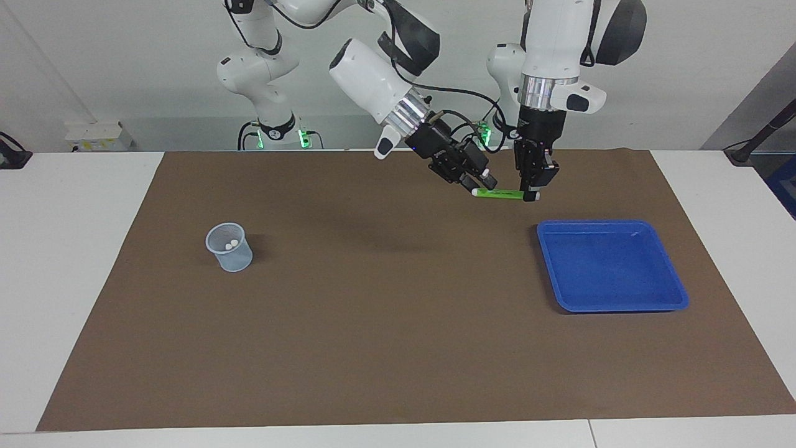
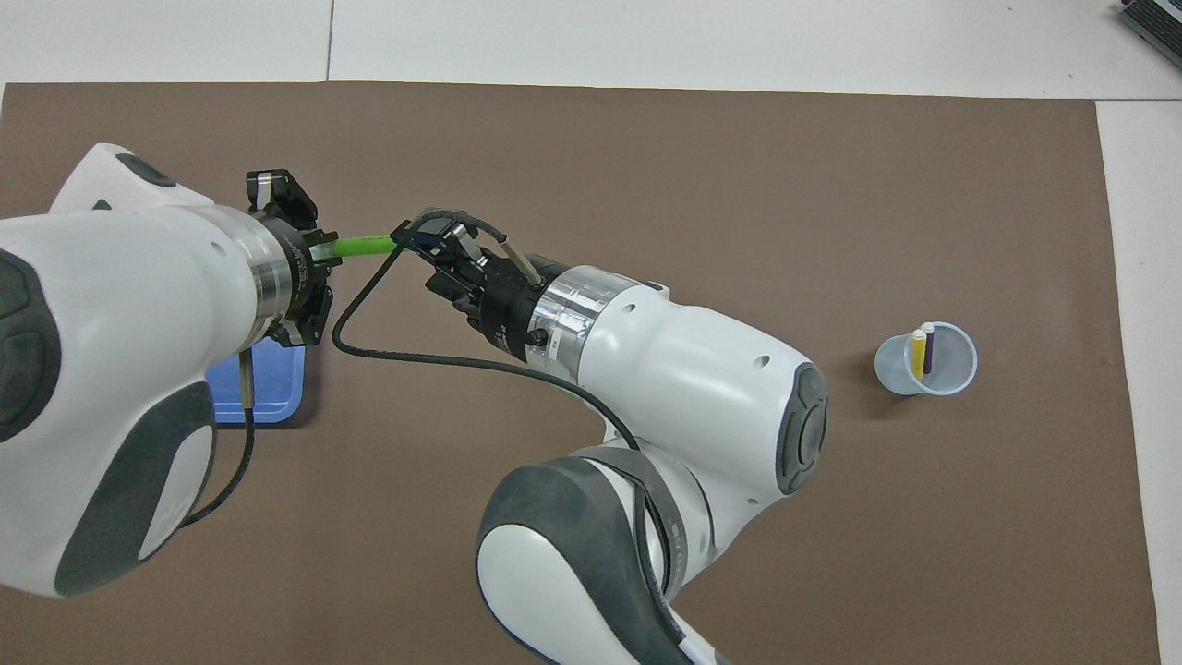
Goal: Transfer and insert pens with both arms
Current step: 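Close the right gripper on the green pen's free end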
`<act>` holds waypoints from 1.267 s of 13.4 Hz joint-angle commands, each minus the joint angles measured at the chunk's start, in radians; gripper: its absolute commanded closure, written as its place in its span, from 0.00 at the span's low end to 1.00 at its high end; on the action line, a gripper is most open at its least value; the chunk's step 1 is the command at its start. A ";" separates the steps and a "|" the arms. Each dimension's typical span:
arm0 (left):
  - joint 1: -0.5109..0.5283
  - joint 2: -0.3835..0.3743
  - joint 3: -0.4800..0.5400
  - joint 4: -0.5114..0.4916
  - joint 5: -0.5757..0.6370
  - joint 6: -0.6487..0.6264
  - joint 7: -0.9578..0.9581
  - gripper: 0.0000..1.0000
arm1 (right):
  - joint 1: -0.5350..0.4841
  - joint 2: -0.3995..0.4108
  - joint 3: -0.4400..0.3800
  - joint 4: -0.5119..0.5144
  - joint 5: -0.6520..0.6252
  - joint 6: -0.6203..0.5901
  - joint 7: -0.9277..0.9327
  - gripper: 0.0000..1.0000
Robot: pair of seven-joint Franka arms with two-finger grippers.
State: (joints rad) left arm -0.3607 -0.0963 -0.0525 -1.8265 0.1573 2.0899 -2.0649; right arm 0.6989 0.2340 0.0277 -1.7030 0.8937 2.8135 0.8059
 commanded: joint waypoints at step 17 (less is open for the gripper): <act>-0.017 -0.039 0.013 -0.034 0.024 0.007 -0.029 1.00 | -0.018 0.022 0.001 0.017 0.021 0.035 0.006 1.00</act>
State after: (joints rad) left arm -0.3621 -0.1017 -0.0531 -1.8314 0.1576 2.0903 -2.0862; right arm 0.6901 0.2363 0.0239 -1.6936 0.8945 2.8255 0.8173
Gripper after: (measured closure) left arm 0.833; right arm 0.806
